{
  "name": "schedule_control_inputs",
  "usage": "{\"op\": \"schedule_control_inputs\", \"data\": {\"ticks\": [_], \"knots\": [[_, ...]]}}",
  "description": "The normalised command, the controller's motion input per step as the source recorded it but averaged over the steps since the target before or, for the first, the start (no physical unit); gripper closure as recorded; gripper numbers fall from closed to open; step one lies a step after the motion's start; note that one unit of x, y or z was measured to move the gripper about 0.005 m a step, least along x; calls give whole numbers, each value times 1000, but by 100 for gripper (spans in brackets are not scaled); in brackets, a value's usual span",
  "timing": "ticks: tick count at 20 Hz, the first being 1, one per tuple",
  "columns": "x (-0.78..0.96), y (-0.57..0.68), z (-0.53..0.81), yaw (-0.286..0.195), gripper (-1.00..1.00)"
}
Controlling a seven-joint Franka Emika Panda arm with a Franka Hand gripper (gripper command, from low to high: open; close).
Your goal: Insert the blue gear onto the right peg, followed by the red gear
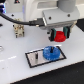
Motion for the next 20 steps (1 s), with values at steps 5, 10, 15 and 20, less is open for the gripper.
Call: {"op": "schedule_control_inputs", "data": {"ticks": [5,10,15,20], "knots": [[558,-163,20,0,100],[348,-160,-25,0,100],[79,-190,-52,0,100],[21,-29,176,0,100]]}}
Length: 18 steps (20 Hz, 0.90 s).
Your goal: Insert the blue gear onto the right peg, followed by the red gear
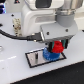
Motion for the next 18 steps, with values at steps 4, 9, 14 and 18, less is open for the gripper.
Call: {"op": "schedule_control_inputs", "data": {"ticks": [4,9,14,18], "knots": [[9,-20,152,0,100],[35,-72,188,0,100],[104,-95,123,0,100],[148,-137,18,0,100]]}}
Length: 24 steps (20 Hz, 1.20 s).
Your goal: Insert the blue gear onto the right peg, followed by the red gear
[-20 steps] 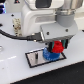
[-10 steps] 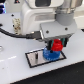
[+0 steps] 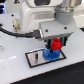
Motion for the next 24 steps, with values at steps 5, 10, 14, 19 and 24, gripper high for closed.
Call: {"op": "schedule_control_inputs", "data": {"ticks": [5,10,14,19,24], "knots": [[145,-126,31,0,100],[70,-56,13,0,100],[196,-93,188,0,100],[257,-114,366,0,100],[79,-69,63,0,100]]}}
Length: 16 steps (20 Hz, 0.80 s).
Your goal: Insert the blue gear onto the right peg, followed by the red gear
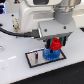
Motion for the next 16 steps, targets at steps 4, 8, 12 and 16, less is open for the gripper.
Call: {"op": "schedule_control_inputs", "data": {"ticks": [4,8,12,16], "knots": [[202,-138,-8,0,100],[156,-89,1,0,100],[134,-66,34,0,100],[25,-27,-1,0,100]]}}
